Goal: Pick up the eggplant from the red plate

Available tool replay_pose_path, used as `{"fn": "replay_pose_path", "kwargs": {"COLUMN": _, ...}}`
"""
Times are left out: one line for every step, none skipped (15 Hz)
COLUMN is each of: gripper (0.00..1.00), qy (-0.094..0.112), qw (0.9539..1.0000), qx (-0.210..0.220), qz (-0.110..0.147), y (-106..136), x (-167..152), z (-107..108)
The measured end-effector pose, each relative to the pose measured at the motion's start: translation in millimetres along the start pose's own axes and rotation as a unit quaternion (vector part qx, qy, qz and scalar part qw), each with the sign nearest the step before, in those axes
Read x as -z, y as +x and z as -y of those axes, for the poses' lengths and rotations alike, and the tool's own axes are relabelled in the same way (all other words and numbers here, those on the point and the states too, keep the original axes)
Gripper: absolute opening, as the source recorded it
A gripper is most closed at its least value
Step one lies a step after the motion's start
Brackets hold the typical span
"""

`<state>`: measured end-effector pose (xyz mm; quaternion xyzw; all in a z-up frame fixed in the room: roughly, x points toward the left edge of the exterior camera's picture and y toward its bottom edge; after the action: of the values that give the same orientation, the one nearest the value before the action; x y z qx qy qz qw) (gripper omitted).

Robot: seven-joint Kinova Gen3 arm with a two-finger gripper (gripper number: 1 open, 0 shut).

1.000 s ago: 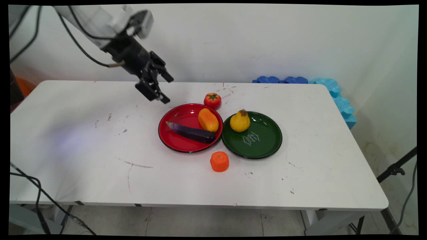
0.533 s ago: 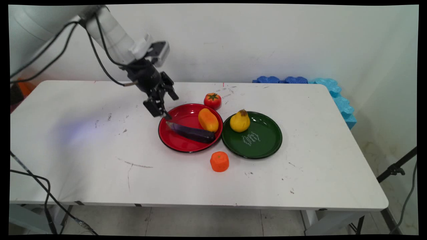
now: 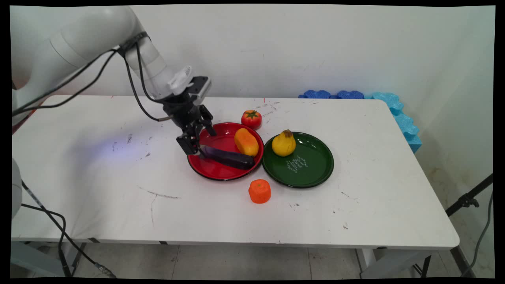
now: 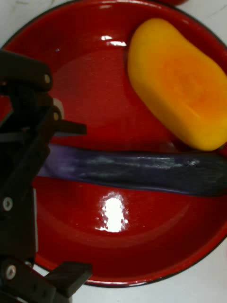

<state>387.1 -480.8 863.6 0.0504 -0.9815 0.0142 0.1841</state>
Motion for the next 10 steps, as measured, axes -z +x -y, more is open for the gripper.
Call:
{"fn": "replay_pose_path", "kwargs": {"gripper": 1.0, "qy": -0.001, "qw": 1.0, "qx": -0.001, "qz": 0.0, "y": -1, "x": -4, "z": 0}}
{"fn": "replay_pose_path", "kwargs": {"gripper": 1.0, "qy": -0.002, "qw": 1.0, "qx": -0.003, "qz": 0.001, "y": -2, "x": -9, "z": 0}}
{"fn": "replay_pose_path", "kwargs": {"gripper": 1.0, "qy": -0.003, "qw": 1.0, "qx": -0.004, "qz": 0.001, "y": -2, "x": -12, "z": 0}}
{"fn": "replay_pose_path", "kwargs": {"gripper": 1.0, "qy": -0.003, "qw": 1.0, "qx": -0.006, "qz": 0.001, "y": -3, "x": -17, "z": 0}}
{"fn": "replay_pose_path", "kwargs": {"gripper": 1.0, "qy": -0.003, "qw": 1.0, "qx": -0.006, "qz": 0.0, "y": -3, "x": -22, "z": 1}}
{"fn": "replay_pose_path", "kwargs": {"gripper": 1.0, "qy": -0.003, "qw": 1.0, "qx": -0.007, "qz": -0.001, "y": -1, "x": -28, "z": 2}}
{"fn": "replay_pose_path", "kwargs": {"gripper": 1.0, "qy": -0.003, "qw": 1.0, "qx": -0.008, "qz": -0.001, "y": 1, "x": -32, "z": 4}}
{"fn": "replay_pose_path", "kwargs": {"gripper": 1.0, "qy": -0.002, "qw": 0.9999, "qx": -0.01, "qz": -0.001, "y": 4, "x": -38, "z": 5}}
{"fn": "replay_pose_path", "kwargs": {"gripper": 1.0, "qy": -0.002, "qw": 0.9999, "qx": -0.011, "qz": -0.001, "y": 5, "x": -43, "z": 7}}
{"fn": "replay_pose_path", "kwargs": {"gripper": 1.0, "qy": -0.001, "qw": 0.9999, "qx": -0.011, "qz": -0.002, "y": 7, "x": -47, "z": 8}}
